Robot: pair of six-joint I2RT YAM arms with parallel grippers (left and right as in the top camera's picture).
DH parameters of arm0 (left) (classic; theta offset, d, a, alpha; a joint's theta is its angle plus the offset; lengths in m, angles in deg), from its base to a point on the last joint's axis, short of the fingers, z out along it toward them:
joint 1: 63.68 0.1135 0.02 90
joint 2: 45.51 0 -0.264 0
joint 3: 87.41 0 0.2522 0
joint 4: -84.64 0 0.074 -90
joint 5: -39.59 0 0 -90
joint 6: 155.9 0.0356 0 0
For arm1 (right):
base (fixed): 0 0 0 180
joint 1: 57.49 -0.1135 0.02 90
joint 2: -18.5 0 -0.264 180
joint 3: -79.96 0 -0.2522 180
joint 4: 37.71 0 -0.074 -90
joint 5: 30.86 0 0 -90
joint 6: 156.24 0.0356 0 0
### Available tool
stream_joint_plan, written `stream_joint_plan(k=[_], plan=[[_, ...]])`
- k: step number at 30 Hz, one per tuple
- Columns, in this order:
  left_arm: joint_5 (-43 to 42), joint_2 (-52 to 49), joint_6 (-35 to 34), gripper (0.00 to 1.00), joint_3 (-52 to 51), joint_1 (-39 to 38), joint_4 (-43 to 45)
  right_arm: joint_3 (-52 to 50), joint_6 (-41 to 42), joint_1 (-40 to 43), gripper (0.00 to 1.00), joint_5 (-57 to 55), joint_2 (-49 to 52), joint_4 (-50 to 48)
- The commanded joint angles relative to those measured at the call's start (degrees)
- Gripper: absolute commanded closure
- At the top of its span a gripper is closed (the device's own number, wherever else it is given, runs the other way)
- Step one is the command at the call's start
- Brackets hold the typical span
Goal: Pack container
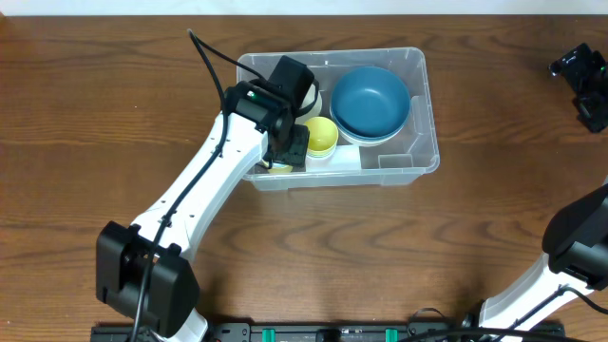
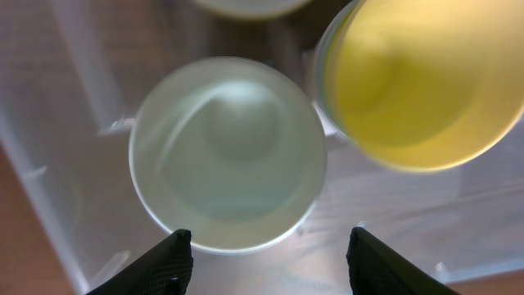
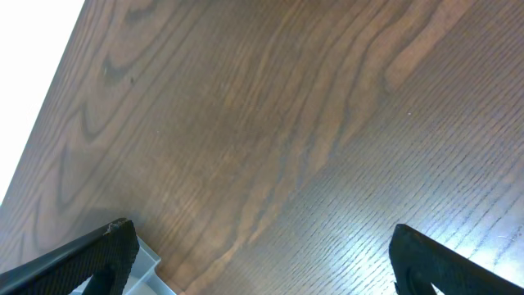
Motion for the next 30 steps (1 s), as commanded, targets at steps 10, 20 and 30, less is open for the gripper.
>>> stream_joint_plan(k=[10, 20, 30], plan=[[1.7, 17.9, 0.4, 0.23, 2.9, 4.6, -4.5, 0.2, 0.5, -0.2, 0.01, 0.0, -0.1, 0.1], [2.1, 36.1, 0.4, 0.02, 2.9, 5.4, -10.8, 0.2, 0.5, -0.3, 0.01, 0.0, -0.1, 0.1], [2.1, 49.6, 0.4, 0.02, 2.9, 5.4, -26.9, 0.2, 0.5, -0.1, 0.01, 0.0, -0.1, 0.1]])
